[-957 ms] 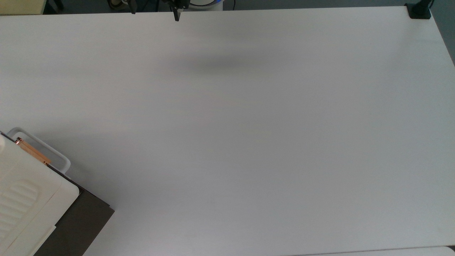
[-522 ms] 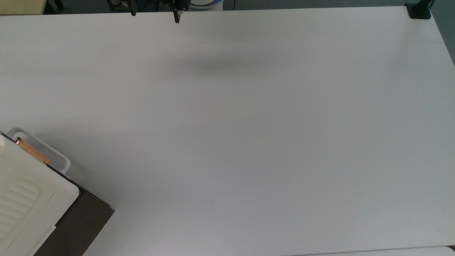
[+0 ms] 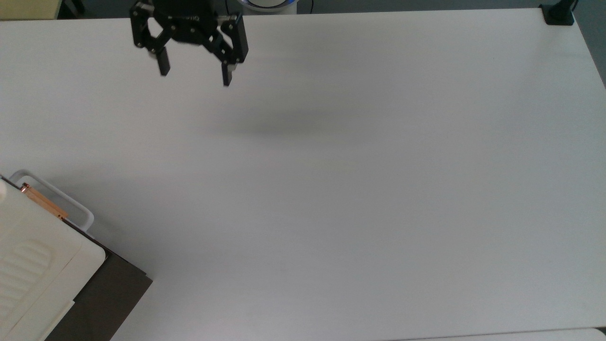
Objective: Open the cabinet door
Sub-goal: 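Move the open gripper to the orange tab on the cream cabinet door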
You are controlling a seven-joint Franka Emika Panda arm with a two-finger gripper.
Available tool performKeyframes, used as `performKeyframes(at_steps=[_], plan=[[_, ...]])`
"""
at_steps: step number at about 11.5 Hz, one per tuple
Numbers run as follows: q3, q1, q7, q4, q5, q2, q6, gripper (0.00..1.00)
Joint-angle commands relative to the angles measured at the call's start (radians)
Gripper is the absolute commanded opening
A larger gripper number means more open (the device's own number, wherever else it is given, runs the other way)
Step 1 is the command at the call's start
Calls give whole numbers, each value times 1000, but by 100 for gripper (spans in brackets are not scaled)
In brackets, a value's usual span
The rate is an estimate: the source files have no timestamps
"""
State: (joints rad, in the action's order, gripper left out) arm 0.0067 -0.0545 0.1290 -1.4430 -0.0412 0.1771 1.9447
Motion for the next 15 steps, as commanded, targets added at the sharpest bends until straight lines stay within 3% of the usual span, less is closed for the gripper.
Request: performKeyframes(at_steps=[1,4,5,7,9,14,15], plan=[[-17,-5,102,9,-84,2,248,100],[-25,-51,124,12,-178,66,458,100],[-48,-62,164,32,-213,106,578,100],[-92,-64,227,39,-282,145,645,100],[-114,-64,242,38,-285,185,745,100],[-135,-59,282,70,-293,222,772,100],[-136,-59,306,84,-322,240,783,100]])
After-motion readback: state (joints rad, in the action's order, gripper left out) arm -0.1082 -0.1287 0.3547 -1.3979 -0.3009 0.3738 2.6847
